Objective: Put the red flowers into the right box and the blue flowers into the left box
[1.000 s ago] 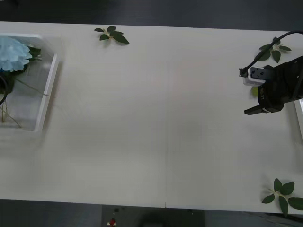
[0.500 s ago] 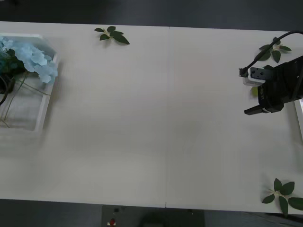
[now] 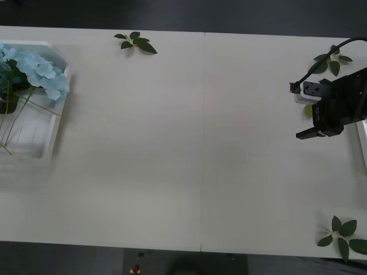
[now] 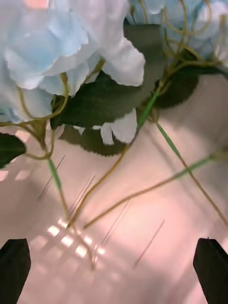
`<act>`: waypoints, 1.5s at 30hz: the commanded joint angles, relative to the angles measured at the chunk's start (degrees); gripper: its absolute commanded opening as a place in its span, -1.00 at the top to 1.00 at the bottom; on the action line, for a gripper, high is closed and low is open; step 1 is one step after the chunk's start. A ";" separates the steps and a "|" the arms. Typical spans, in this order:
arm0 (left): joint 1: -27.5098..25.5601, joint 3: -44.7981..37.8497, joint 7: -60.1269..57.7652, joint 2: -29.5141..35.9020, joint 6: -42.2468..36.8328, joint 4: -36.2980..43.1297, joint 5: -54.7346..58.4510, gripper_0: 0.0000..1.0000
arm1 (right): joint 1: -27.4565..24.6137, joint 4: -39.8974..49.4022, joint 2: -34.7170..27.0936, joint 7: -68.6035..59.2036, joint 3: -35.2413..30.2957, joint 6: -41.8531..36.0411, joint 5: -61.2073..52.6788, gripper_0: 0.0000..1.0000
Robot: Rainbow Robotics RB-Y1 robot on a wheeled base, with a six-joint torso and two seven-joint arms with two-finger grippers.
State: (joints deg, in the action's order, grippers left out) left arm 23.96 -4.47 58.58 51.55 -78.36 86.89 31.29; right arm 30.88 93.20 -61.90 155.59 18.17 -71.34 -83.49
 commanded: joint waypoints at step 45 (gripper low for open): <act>14.01 29.96 58.75 -6.20 -0.57 34.40 39.55 -1.00 | 1.81 0.49 -1.38 -0.59 -0.68 0.42 -0.44 -0.91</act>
State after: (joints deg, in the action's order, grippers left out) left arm 36.42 27.76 115.28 45.16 -77.69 122.00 71.70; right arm 30.88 93.17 -61.90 155.59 18.17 -71.34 -83.51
